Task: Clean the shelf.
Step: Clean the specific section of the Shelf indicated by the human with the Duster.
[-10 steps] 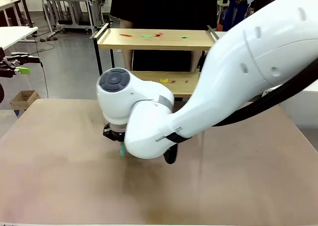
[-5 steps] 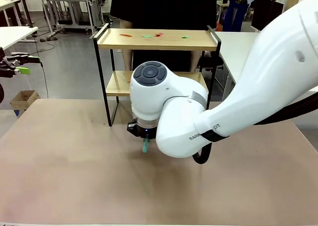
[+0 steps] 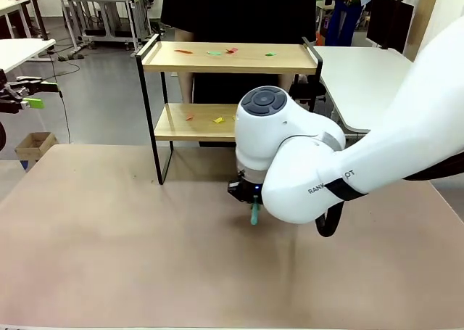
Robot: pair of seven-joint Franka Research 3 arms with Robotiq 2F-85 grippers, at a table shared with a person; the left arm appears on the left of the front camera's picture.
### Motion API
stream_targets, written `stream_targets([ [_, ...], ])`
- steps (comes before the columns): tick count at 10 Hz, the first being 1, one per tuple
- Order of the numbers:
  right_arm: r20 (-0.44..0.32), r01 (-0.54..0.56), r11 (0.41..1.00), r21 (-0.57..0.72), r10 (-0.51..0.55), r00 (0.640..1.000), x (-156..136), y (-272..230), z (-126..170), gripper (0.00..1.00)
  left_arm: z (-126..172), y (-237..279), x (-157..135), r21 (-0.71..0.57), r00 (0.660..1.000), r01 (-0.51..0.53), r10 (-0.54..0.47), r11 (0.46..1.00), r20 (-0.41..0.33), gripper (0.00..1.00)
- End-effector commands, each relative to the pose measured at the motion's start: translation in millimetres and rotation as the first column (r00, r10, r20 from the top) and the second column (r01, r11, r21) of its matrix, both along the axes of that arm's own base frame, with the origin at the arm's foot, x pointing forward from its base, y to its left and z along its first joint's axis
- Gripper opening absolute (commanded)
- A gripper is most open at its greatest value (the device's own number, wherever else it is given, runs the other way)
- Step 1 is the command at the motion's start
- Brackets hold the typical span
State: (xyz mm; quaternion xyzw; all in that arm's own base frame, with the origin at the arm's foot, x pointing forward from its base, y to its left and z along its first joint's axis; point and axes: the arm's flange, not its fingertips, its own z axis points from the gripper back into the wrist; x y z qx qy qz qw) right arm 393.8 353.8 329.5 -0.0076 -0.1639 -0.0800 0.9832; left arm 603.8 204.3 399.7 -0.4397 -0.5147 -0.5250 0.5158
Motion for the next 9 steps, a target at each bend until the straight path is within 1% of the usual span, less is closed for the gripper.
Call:
stream_targets([
  [1,-0.059,0.021,0.998,-0.052,-0.024,0.998,1.5,-30.3,8.6,0.13,1.9,-0.7,-1.0,-0.001,1.0,0.004,-0.004,1.0,0.016,1.0],
  [3,-0.087,0.075,0.989,-0.127,-0.086,0.992,4.3,-56.7,7.3,0.13,1.9,-0.7,-1.0,-0.001,1.0,0.004,-0.004,1.0,0.016,1.0],
  [4,-0.078,0.113,0.979,-0.167,-0.127,0.989,3.3,-68.6,9.8,0.13,1.9,-0.7,-1.0,-0.001,1.0,0.004,-0.004,1.0,0.016,1.0],
  [5,-0.059,0.141,0.973,-0.181,-0.154,0.986,0.0,-76.5,14.9,0.13,1.9,-0.7,-1.0,-0.001,1.0,0.004,-0.004,1.0,0.016,1.0],
  [7,0.027,0.184,0.97,-0.157,-0.182,0.983,-13.8,-71.4,28.8,0.13,1.9,-0.7,-1.0,-0.001,1.0,0.004,-0.004,1.0,0.016,1.0],
  [8,-0.036,0.116,0.981,-0.155,-0.123,0.992,2.1,-69.9,19.5,0.13,1.9,-0.7,-1.0,-0.001,1.0,0.004,-0.004,1.0,0.016,1.0],
  [9,-0.036,0.116,0.981,-0.155,-0.123,0.992,2.1,-69.9,19.5,0.13,1.9,-0.7,-1.0,-0.001,1.0,0.004,-0.004,1.0,0.016,1.0],
])
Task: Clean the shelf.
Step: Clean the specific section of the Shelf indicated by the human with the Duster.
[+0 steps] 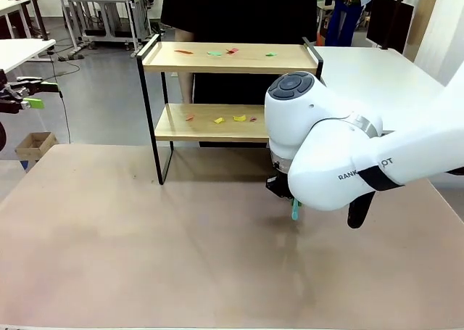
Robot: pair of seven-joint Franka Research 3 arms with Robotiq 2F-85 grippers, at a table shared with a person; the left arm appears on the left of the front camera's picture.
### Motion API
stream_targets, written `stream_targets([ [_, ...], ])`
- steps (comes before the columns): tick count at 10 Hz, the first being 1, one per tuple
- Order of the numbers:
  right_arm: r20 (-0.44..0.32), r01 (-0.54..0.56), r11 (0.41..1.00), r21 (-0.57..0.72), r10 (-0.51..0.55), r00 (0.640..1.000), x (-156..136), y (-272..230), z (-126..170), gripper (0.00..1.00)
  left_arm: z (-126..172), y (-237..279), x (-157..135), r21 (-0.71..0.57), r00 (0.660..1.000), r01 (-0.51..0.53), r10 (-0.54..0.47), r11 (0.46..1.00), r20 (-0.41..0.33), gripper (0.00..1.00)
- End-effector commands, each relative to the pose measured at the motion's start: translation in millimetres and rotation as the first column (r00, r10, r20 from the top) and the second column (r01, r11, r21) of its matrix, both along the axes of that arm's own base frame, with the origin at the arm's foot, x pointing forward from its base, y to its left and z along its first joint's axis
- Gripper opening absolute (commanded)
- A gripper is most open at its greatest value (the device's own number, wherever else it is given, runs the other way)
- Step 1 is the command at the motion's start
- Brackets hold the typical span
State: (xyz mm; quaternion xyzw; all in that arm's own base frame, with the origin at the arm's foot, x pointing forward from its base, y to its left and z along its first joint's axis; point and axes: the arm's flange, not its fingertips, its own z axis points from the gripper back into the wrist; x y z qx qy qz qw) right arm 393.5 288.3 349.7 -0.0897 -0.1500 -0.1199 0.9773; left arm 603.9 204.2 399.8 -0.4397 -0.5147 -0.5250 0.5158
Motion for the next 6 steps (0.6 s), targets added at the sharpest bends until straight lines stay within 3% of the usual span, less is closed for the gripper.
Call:
stream_targets([
  [1,-0.006,0.014,1.0,-0.007,-0.014,1.0,2.3,-4.5,-0.6,0.13,1.9,-0.7,-1.1,-0.001,1.0,0.004,-0.004,1.0,0.015,1.0],
  [3,-0.001,-0.001,1.0,-0.001,0.001,1.0,-0.1,0.2,-0.7,0.13,1.9,-0.7,-1.1,-0.001,1.0,0.004,-0.004,1.0,0.015,1.0],
  [5,0.093,-0.052,0.997,0.053,0.047,0.995,-18.2,-9.4,19.1,0.13,1.9,-0.7,-1.1,-0.001,1.0,0.004,-0.004,1.0,0.015,1.0],
  [6,0.103,-0.085,0.994,0.068,0.078,0.992,-24.3,-16.1,25.5,0.13,1.9,-0.7,-1.1,-0.001,1.0,0.004,-0.004,1.0,0.015,1.0],
])
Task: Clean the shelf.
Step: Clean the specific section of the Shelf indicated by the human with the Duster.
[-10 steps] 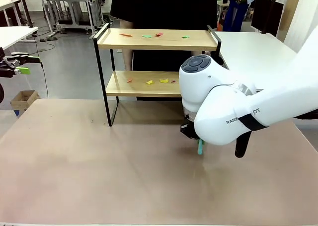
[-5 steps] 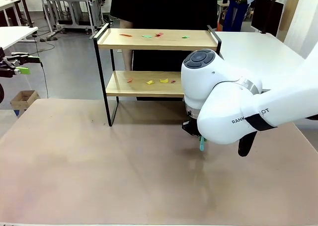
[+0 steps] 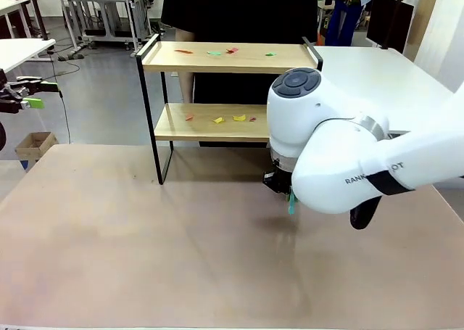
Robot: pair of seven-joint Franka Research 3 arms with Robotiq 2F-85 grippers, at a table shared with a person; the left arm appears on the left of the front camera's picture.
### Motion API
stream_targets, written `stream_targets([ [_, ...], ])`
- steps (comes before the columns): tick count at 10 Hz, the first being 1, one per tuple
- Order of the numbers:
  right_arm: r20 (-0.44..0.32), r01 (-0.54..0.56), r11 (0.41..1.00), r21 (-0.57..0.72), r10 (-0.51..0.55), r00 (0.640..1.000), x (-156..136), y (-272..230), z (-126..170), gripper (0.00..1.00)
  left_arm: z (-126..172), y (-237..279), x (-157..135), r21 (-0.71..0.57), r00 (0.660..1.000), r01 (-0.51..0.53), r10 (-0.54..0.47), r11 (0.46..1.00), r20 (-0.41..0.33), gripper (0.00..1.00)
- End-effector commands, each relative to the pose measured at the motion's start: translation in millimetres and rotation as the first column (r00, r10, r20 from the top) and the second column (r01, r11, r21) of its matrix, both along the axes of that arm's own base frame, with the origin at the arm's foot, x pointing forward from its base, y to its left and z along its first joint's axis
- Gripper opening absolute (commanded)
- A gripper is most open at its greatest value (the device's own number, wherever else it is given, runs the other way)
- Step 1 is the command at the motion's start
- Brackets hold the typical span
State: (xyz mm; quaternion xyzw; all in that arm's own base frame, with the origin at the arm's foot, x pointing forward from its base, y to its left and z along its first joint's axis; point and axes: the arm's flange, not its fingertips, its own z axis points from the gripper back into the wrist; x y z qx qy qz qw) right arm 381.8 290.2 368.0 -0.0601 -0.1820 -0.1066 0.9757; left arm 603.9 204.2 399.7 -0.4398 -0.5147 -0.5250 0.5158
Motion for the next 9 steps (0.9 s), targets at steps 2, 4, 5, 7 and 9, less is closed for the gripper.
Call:
stream_targets([
  [2,0.047,-0.084,0.996,0.041,0.082,0.996,-20.4,-32.3,17.7,0.13,2.0,-0.7,-1.1,-0.001,1.0,0.004,-0.004,1.0,0.016,1.0],
  [4,0.05,-0.143,0.988,0.06,0.14,0.989,-26.9,-43.7,24.5,0.13,2.0,-0.7,-1.1,-0.001,1.0,0.004,-0.004,1.0,0.016,1.0],
  [5,0.044,-0.174,0.982,0.07,0.171,0.984,-30.5,-46.1,25.4,0.13,2.0,-0.7,-1.1,-0.001,1.0,0.004,-0.004,1.0,0.016,1.0],
  [7,0.033,-0.173,0.983,0.063,0.171,0.985,-35.8,-51.9,26.5,0.13,2.0,-0.7,-1.1,-0.001,1.0,0.004,-0.004,1.0,0.016,1.0],
  [9,0.029,-0.26,0.963,0.072,0.259,0.965,-42.9,-56.5,31.6,0.13,2.0,-0.7,-1.1,-0.001,1.0,0.004,-0.004,1.0,0.016,1.0],
])
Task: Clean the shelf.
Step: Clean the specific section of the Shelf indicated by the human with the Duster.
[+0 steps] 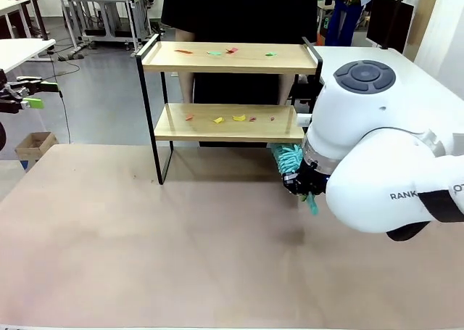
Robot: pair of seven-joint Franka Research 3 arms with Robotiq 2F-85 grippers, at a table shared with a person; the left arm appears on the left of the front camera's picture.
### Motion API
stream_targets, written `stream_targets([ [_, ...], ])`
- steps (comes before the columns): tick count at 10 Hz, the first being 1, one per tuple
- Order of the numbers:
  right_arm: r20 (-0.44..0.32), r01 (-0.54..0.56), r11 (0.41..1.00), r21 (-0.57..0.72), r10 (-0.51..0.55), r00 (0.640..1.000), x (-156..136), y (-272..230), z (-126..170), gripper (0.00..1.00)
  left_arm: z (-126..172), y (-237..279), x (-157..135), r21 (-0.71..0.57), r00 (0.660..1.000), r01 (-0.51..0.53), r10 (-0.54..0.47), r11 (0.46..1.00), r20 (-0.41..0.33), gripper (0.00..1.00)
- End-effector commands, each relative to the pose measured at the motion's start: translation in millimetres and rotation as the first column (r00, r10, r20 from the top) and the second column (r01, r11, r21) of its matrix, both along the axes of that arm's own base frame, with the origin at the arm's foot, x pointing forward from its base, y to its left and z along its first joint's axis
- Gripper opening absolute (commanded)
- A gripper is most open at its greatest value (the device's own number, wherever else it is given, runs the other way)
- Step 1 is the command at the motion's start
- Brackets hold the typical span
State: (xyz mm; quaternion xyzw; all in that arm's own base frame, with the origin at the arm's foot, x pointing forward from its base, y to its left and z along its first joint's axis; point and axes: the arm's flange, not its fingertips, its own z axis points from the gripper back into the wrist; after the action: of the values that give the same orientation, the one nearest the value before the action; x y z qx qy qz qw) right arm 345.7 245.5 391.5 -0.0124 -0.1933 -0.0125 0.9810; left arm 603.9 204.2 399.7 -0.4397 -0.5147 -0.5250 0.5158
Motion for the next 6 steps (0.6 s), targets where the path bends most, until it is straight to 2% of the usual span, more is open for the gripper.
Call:
stream_targets([
  [1,-0.005,-0.123,0.992,0.025,0.123,0.992,-8.8,-16.1,10.8,0.13,1.9,-0.7,-1.1,-0.001,1.0,0.004,-0.004,1.0,0.015,1.0],
  [3,-0.016,-0.279,0.96,0.032,0.28,0.96,-12.5,-28.4,16.1,0.13,1.9,-0.7,-1.1,-0.001,1.0,0.004,-0.004,1.0,0.015,1.0],
  [6,-0.047,-0.476,0.876,0.071,0.48,0.876,-21.5,-46.5,23.8,0.13,1.9,-0.7,-1.1,-0.001,1.0,0.004,-0.004,1.0,0.015,1.0],
])
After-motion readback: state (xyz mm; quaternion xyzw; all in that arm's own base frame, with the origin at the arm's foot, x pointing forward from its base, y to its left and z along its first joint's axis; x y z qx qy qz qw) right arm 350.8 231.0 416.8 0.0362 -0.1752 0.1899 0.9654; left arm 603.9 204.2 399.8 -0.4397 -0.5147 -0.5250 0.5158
